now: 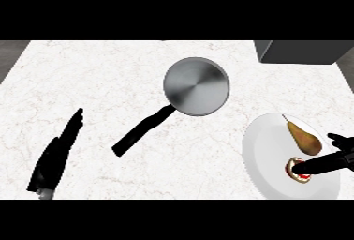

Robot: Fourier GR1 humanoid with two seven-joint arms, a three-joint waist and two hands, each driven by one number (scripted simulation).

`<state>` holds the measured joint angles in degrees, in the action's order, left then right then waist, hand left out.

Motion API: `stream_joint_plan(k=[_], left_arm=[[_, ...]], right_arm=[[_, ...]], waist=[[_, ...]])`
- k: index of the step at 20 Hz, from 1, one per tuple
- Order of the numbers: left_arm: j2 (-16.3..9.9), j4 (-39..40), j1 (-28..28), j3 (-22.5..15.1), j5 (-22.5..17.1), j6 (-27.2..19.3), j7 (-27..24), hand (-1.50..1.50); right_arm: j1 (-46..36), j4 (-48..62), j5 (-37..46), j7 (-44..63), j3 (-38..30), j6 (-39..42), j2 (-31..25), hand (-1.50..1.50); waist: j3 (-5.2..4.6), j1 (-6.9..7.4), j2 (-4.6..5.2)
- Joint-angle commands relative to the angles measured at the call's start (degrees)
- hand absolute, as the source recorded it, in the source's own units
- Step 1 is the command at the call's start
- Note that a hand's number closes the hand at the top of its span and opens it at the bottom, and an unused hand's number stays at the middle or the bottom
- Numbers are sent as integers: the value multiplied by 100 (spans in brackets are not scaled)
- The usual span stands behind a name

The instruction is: Pick the cupcake from the plate and place it in the pan

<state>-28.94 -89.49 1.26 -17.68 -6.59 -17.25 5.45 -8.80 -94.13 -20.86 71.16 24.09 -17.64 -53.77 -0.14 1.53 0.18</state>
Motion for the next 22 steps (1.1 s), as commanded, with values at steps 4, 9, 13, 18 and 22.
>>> stream_joint_plan(k=[4, 9, 13, 18, 22], left_arm=[[-20, 45, -203, 193, -30, 78, 298, 0], [120, 220, -169, 228, 51, 115, -1, 0], [262, 41, -34, 93, 232, -7, 41, 0], [212, -100, 195, 185, 263, 10, 30, 0], [239, -68, 129, 295, 194, 201, 101, 0]], right_arm=[[-275, 412, 110, 1159, 565, -335, 462, -150], [-508, 694, 22, 1104, 596, -391, 590, -150], [-520, 921, 98, 977, 715, -406, 627, -150], [-400, 1049, 264, 799, 950, -700, 866, -150], [-468, 1263, 622, 385, 889, -1061, 1151, 150]], waist=[[6, -71, -1], [5, -88, 0], [8, -81, -8], [9, -91, -17], [12, -116, -17]])
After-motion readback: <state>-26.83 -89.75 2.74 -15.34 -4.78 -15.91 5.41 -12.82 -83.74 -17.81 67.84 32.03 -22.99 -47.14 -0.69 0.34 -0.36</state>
